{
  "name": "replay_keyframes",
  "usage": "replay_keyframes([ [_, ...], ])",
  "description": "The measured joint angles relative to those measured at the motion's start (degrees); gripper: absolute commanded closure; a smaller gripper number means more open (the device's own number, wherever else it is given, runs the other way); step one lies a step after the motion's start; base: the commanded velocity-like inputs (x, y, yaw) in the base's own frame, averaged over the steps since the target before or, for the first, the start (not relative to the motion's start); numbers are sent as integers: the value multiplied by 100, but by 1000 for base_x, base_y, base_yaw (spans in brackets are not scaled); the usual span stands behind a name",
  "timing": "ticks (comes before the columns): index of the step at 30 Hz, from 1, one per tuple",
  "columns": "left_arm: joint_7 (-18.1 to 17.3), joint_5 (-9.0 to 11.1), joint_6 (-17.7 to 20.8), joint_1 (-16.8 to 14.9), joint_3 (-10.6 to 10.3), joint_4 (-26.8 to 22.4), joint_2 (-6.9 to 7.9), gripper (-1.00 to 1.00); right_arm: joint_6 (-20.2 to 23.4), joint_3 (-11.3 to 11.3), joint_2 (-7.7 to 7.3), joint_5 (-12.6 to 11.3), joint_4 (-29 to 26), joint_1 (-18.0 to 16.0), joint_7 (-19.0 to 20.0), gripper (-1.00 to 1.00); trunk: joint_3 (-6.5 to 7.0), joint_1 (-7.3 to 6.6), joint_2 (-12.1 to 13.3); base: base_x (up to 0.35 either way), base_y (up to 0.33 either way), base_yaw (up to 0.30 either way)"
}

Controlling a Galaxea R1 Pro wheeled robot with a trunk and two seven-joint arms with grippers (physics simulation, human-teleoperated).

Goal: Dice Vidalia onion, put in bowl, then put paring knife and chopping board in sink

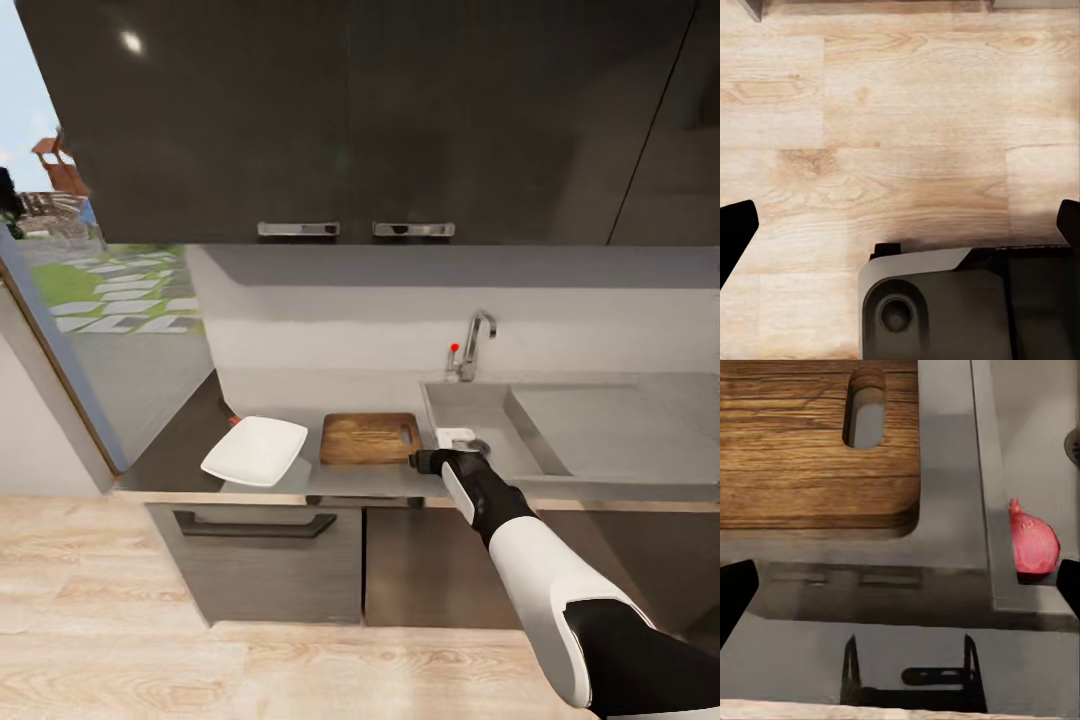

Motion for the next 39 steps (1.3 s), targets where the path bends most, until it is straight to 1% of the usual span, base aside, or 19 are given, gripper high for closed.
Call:
replay_keyframes([
  [11, 1, -2, 3, -1, 0, -4, 2, -100, -73, 0, 7, -1, 0, 0, 14, -100, 0, -1, 0, -331, 0, 0],
  [14, 0, -5, 3, -3, 0, -3, 3, -100, -116, 0, 27, 0, -25, 6, 25, -100, 0, -2, -1, -137, 0, 0],
  [16, -1, -5, 1, -2, 0, -3, 3, -100, -247, 0, 31, 1, -43, 11, 31, -100, 0, -2, -1, -54, 0, 0],
  [19, 1, -6, 2, -1, 0, -3, 1, -100, -702, 3, 34, 0, -67, 22, 102, -100, 0, -3, -1, -19, 0, 0],
  [26, 1, -6, 2, -1, 0, -7, 1, -100, -1239, 7, 42, 6, -104, 37, 168, -100, 0, -4, -1, -4, 0, 0],
  [34, 4, -6, 2, -2, 3, -8, 2, -100, -2457, 19, 75, 7, -138, 230, 180, -100, -1, -3, -1, 0, 0, 0],
  [35, 5, -6, 3, -3, 4, -8, 2, -100, -2537, 20, 77, 7, -155, 253, 184, -100, -1, -3, -1, 0, 0, 0],
  [36, 4, -6, 3, -1, 6, -8, 2, -100, -2680, 22, 85, 7, -265, 327, 244, -100, -1, -4, -1, 0, 0, 0],
  [39, 2, -6, 3, -1, 5, -8, 2, -100, -2855, 33, 102, 9, -652, 560, 441, -100, -1, -3, -1, 0, 0, 0],
])
